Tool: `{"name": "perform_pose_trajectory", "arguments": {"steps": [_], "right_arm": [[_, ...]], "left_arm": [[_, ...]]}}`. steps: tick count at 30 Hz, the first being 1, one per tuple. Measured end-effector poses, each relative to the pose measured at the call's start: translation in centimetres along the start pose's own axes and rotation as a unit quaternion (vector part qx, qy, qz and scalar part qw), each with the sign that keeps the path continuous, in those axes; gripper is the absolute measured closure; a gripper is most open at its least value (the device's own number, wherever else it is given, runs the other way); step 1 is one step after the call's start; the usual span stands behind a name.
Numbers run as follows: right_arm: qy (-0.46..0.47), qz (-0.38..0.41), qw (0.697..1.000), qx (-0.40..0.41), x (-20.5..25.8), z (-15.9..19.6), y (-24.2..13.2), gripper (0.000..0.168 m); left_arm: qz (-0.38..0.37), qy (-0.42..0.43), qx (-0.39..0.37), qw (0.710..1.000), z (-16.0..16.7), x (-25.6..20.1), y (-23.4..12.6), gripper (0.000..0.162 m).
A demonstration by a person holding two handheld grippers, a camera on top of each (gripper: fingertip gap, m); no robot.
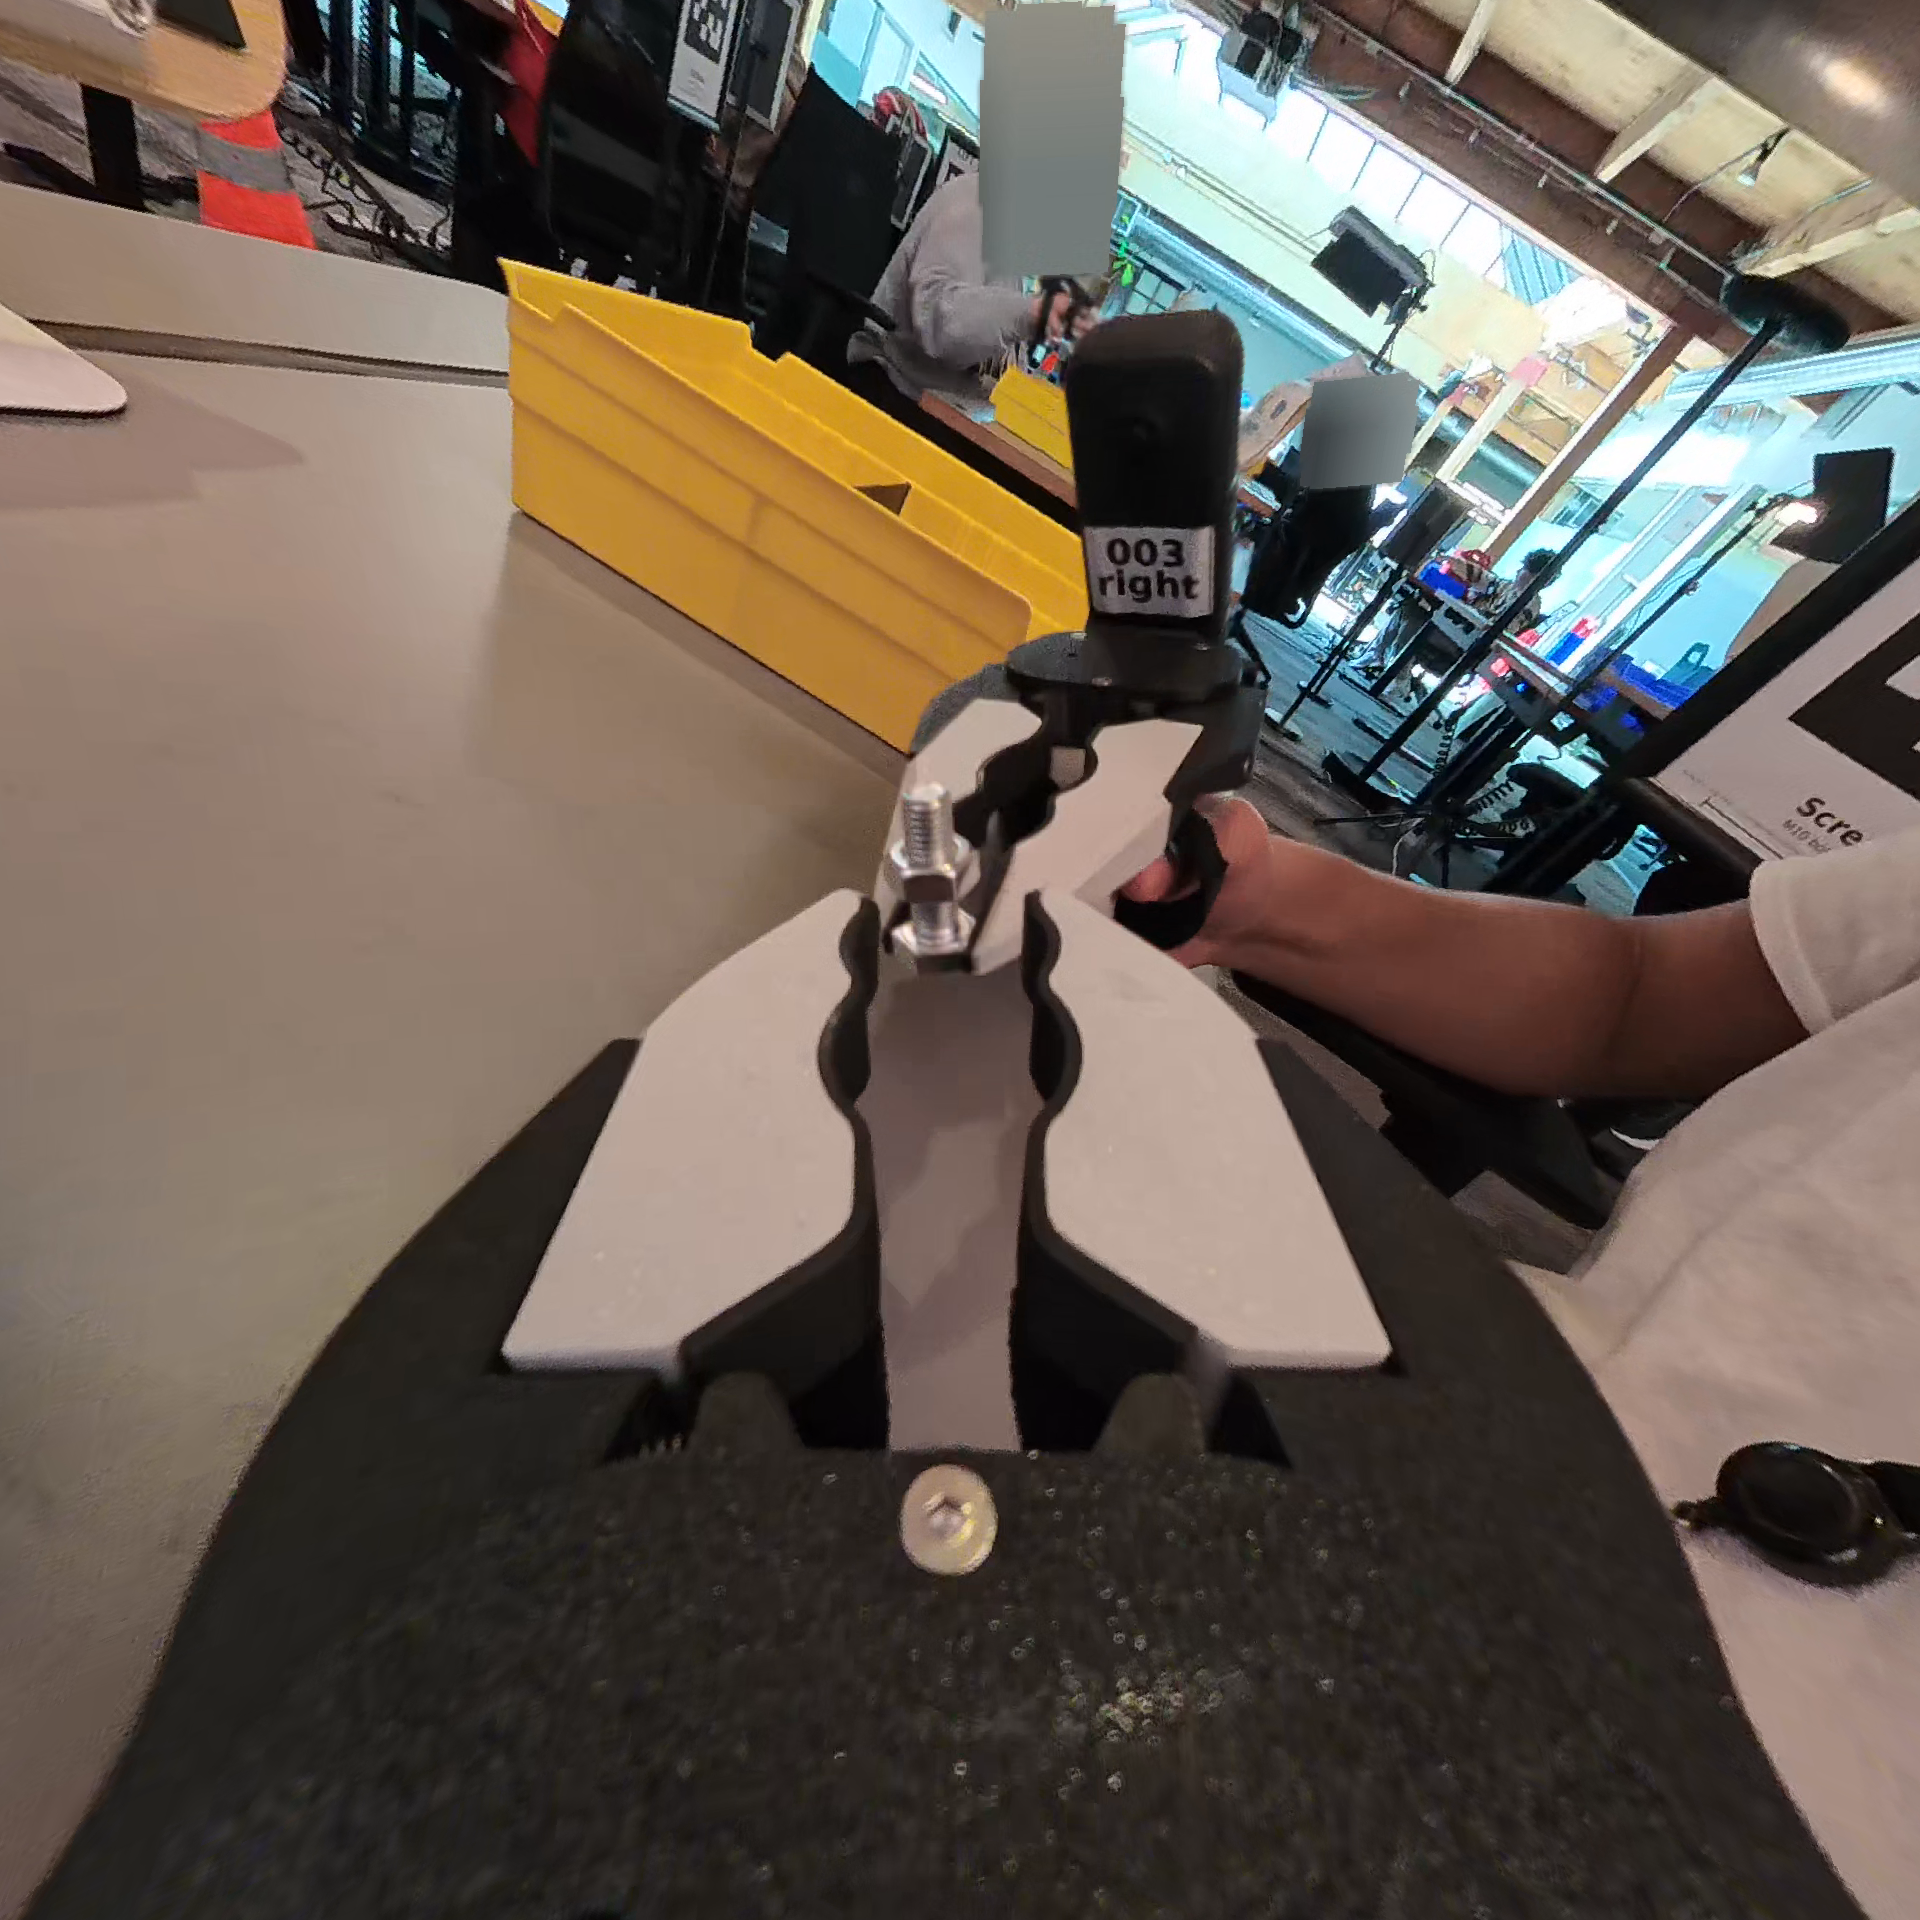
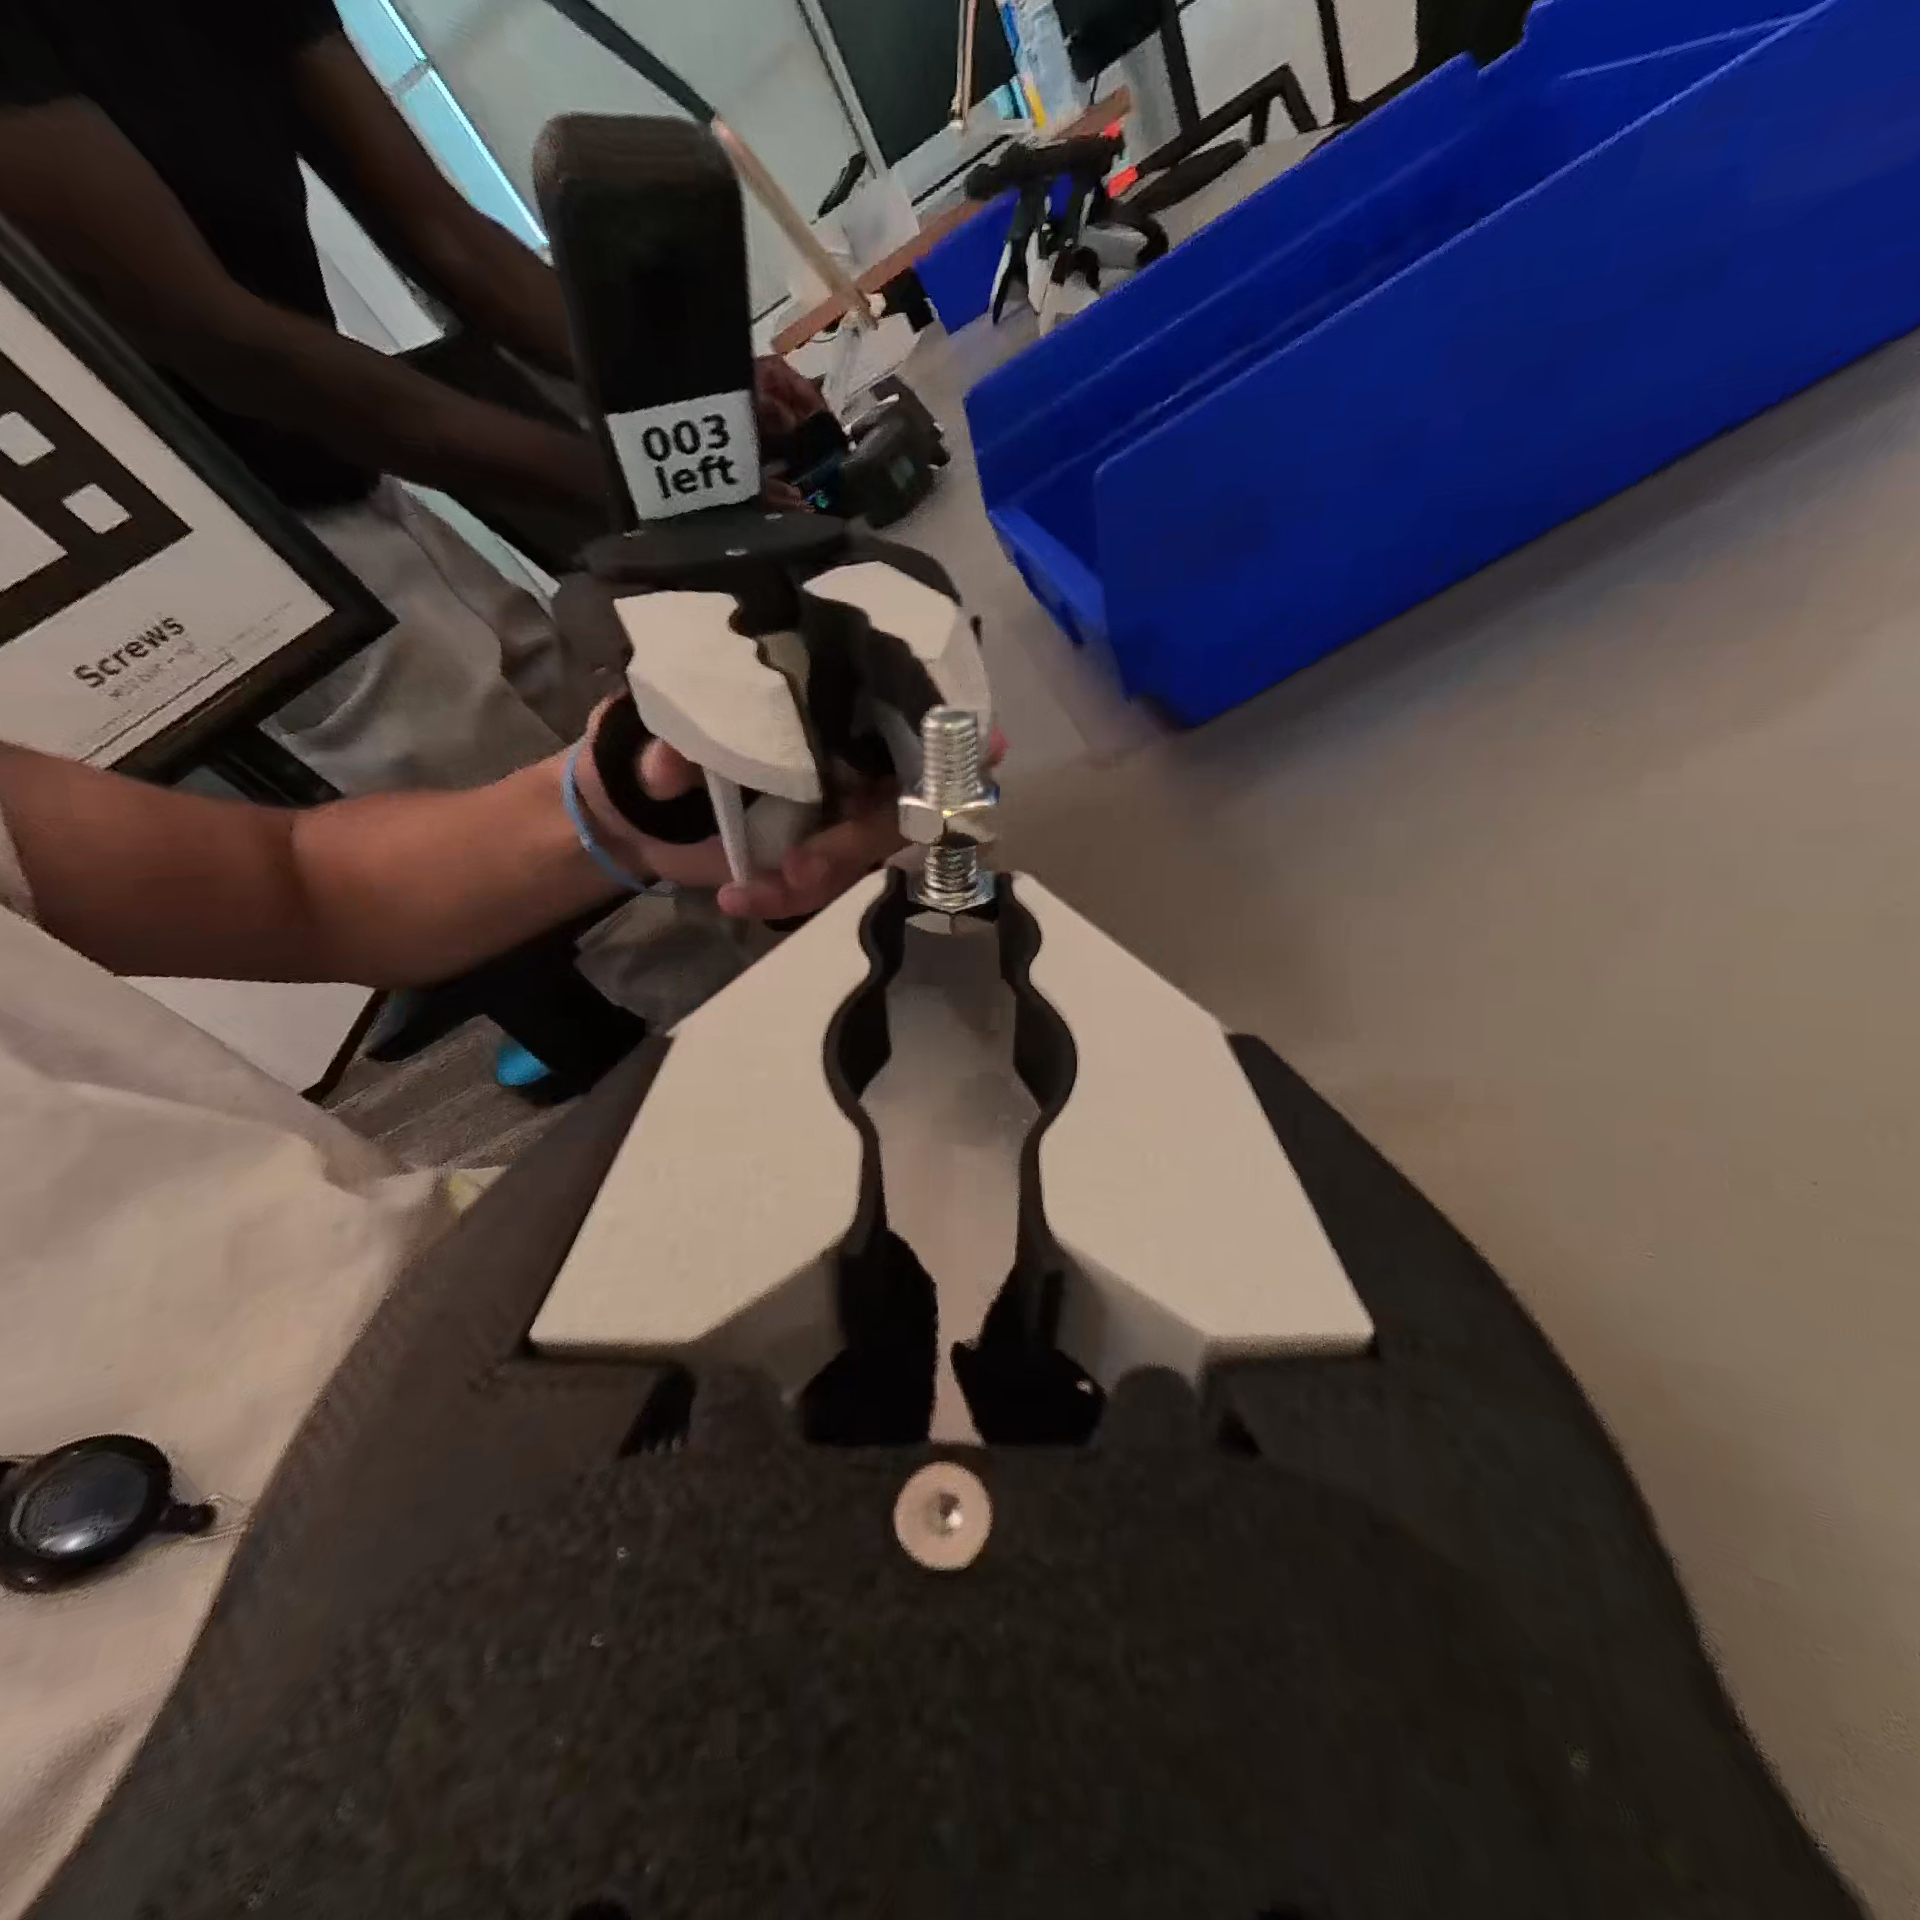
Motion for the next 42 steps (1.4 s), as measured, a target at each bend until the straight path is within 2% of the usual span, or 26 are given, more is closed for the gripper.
{"name": "perform_pose_trajectory", "arguments": {"steps": [3, 4, 5, 24, 30, 33, 35, 40, 41, 42], "right_arm": [[0.003, -0.029, 1.0, 0.006, 0.7, 0.3, 0.6, 0.151], [-0.001, -0.034, 0.999, 0.007, 0.9, 0.3, 0.6, 0.151], [-0.004, -0.033, 0.999, 0.008, 0.9, 0.3, 0.7, 0.151], [0.061, -0.072, 0.995, -0.027, 0.1, -0.2, -0.3, 0.149], [0.063, -0.102, 0.991, -0.056, 0.4, -1.1, -1.0, 0.142], [0.053, -0.101, 0.992, -0.045, 0.7, -0.9, -0.6, 0.145], [0.048, -0.087, 0.994, -0.044, 0.6, -0.9, -0.8, 0.159], [0.031, -0.054, 0.997, -0.045, 0.2, -1.0, -0.8, 0.159], [0.031, -0.038, 0.997, -0.052, -0.1, -1.2, -0.9, 0.159], [0.031, -0.019, 0.998, -0.059, -0.5, -1.3, -1.1, 0.159]], "left_arm": [[0.01, 0.008, 0.005, 1.0, 0.1, -0.4, 0.2, 0.138], [0.013, 0.009, 0.008, 1.0, 0.2, -0.5, 0.3, 0.146], [0.013, 0.012, 0.008, 1.0, 0.2, -0.6, 0.3, 0.147], [0.017, 0.0, 0.002, 1.0, -0.2, 0.0, 0.1, 0.149], [0.034, 0.002, 0.023, 0.999, 0.2, -0.4, 0.6, 0.15], [0.043, 0.008, 0.029, 0.999, 0.4, -0.8, 0.9, 0.15], [0.044, 0.011, 0.03, 0.999, 0.4, -0.9, 1.1, 0.15], [0.029, 0.007, 0.025, 0.999, 0.6, -0.4, 1.1, 0.15], [0.017, 0.016, 0.03, 0.999, 0.7, -0.2, 1.1, 0.148], [0.002, 0.03, 0.039, 0.999, 0.8, -0.1, 1.1, 0.138]]}}
Point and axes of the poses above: each gripper's, where its closed fingertips meet, y out along the fingers, z out of its underside, x = y × z across the jaws, the point moved 6 cm from there along -y, back along the fingers, and after that the axes turned 4 degrees about y, right-handed, at the moved point
